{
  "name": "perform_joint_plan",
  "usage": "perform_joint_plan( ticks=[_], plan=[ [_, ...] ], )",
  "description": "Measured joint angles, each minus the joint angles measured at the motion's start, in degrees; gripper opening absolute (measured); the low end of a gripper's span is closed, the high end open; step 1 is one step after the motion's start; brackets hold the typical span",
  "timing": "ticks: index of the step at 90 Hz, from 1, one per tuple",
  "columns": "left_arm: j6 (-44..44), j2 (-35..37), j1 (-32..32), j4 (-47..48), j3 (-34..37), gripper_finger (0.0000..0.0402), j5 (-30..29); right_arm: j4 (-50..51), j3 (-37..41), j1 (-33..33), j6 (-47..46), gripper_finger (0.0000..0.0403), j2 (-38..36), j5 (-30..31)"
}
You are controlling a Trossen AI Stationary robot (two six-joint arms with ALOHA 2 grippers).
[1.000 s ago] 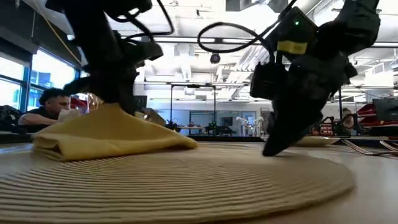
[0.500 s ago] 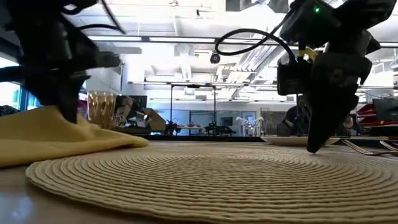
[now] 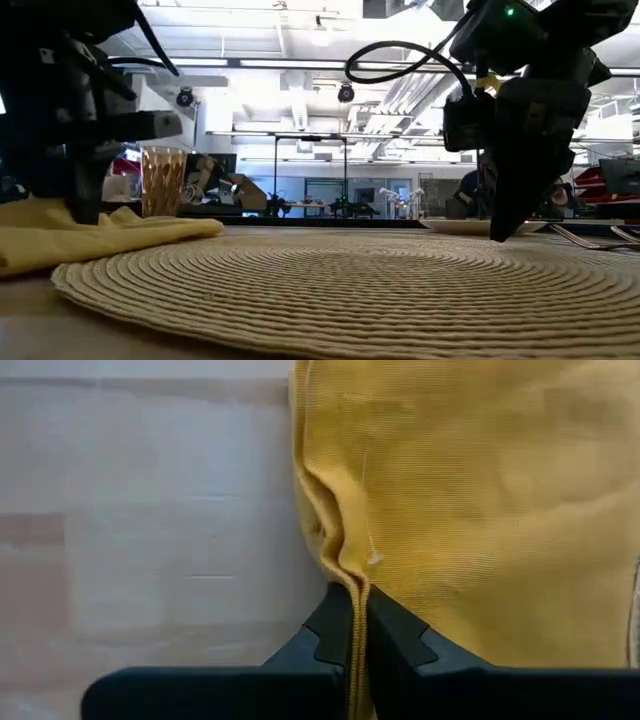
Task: Set table place
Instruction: Put the yellow table napkin to the left of the tablemat
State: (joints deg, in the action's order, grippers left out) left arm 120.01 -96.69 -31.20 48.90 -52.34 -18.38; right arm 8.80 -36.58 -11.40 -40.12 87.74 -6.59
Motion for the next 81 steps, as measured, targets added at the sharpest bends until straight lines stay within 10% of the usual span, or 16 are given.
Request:
perform_joint_plan(
  ticks=[43, 59, 81],
  plan=[
    [-4.8, 4.4, -1.1, 2.0, 0.0, 0.0008, 6.2, 8.8, -4.8, 0.1, -6.7, 0.0000, 0.0, 0.4],
    [-4.8, 5.1, -1.0, 2.6, -0.1, 0.0068, 4.9, 12.8, -9.8, 0.7, -3.4, 0.0000, -0.1, 0.5],
    [-13.2, 5.1, -1.6, 5.0, 0.0, 0.0136, 18.8, 18.1, -14.4, 2.2, 1.5, 0.0000, -0.1, 0.6]
  ],
)
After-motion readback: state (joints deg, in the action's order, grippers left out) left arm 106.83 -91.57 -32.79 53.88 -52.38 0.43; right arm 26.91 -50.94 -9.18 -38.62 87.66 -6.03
